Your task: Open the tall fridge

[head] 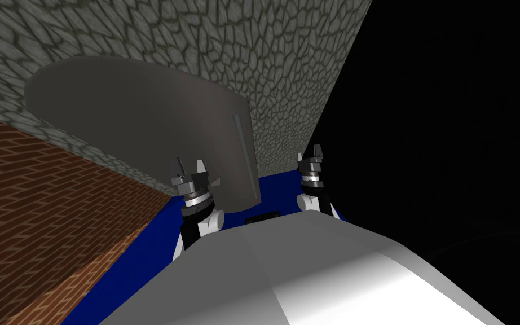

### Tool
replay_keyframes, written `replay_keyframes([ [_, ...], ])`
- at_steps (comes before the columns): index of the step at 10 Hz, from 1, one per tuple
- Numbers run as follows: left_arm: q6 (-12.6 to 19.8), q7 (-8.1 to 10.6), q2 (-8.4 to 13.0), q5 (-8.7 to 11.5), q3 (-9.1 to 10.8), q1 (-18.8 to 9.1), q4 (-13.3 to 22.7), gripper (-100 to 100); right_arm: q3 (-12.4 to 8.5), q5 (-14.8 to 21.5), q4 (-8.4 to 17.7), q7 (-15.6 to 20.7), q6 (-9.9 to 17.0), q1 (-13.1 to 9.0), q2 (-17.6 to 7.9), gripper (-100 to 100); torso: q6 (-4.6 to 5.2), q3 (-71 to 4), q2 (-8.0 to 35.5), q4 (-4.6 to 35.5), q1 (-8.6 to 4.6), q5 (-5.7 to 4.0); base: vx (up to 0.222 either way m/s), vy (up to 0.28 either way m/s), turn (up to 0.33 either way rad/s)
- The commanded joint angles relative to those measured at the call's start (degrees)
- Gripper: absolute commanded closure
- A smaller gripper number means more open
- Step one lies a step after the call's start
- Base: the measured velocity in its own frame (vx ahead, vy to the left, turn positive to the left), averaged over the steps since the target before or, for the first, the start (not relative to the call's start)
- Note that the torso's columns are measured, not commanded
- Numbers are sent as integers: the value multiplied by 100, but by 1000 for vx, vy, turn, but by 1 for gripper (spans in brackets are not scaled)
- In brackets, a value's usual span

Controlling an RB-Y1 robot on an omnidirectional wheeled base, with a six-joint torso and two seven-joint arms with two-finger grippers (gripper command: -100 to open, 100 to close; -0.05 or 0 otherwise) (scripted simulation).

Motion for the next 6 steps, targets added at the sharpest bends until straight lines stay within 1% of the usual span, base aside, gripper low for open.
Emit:
replay_keyframes([
  [1,0,0,0,0,0,0,0,0,0,0,0,0,0,0,0,0,0,-467,232,235,0,0,0,0,0],
  [3,0,0,0,0,0,0,-1,0,0,0,-1,0,0,0,0,0,0,-2014,1003,1006,0,0,0,0,0],
  [6,0,0,0,0,0,0,-1,0,0,0,-1,0,0,0,0,0,0,-4536,2269,2268,0,0,0,0,0],
])
